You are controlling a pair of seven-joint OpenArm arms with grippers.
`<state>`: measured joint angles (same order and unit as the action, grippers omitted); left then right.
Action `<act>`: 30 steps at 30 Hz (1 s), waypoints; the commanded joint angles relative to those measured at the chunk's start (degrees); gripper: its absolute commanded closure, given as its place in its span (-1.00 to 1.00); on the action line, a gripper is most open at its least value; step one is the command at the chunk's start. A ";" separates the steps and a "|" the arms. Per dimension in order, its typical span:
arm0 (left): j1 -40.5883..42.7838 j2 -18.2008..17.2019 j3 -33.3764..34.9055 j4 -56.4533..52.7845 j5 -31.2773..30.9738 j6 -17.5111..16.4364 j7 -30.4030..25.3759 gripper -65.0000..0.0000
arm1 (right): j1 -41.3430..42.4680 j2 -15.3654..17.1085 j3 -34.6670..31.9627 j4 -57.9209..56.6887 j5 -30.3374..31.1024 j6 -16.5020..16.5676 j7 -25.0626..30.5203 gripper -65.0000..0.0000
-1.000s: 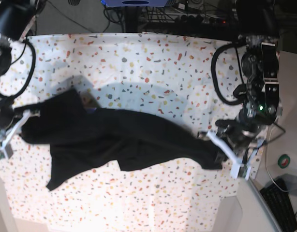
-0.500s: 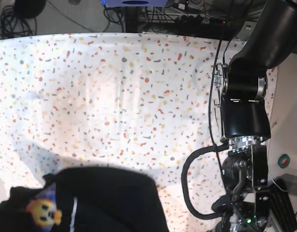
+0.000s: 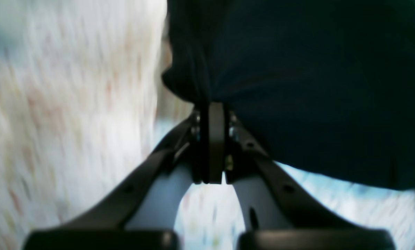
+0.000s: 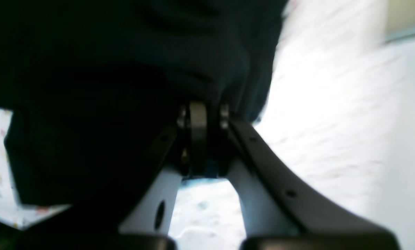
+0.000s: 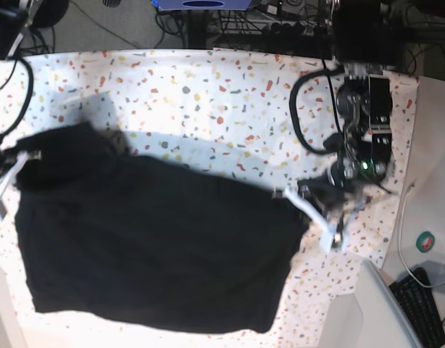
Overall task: Layout the t-shirt on the table in an organized manner, then fold the t-shirt properly
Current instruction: 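Lift the shirt with both grippers and lay it flat on the cloth, then regrasp the shirt's collar-side corners with both grippers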
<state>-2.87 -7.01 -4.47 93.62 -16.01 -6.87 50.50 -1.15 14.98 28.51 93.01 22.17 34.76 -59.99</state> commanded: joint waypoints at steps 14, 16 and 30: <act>3.01 -1.39 2.84 -14.28 -0.82 -0.29 -9.93 1.00 | 0.49 1.24 0.28 -18.16 0.20 -0.35 7.46 1.00; 4.24 -2.09 2.76 -13.67 -0.82 -0.29 -9.93 1.00 | 0.14 1.15 0.28 -18.07 0.20 -0.35 7.46 1.00; 23.49 -2.45 -22.04 11.56 -1.44 -0.29 -9.93 -0.01 | -13.84 -0.96 1.07 5.32 0.38 -0.26 5.35 0.02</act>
<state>21.52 -9.50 -26.98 104.16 -16.67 -6.55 41.91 -15.49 13.15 29.19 97.54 21.96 34.30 -55.40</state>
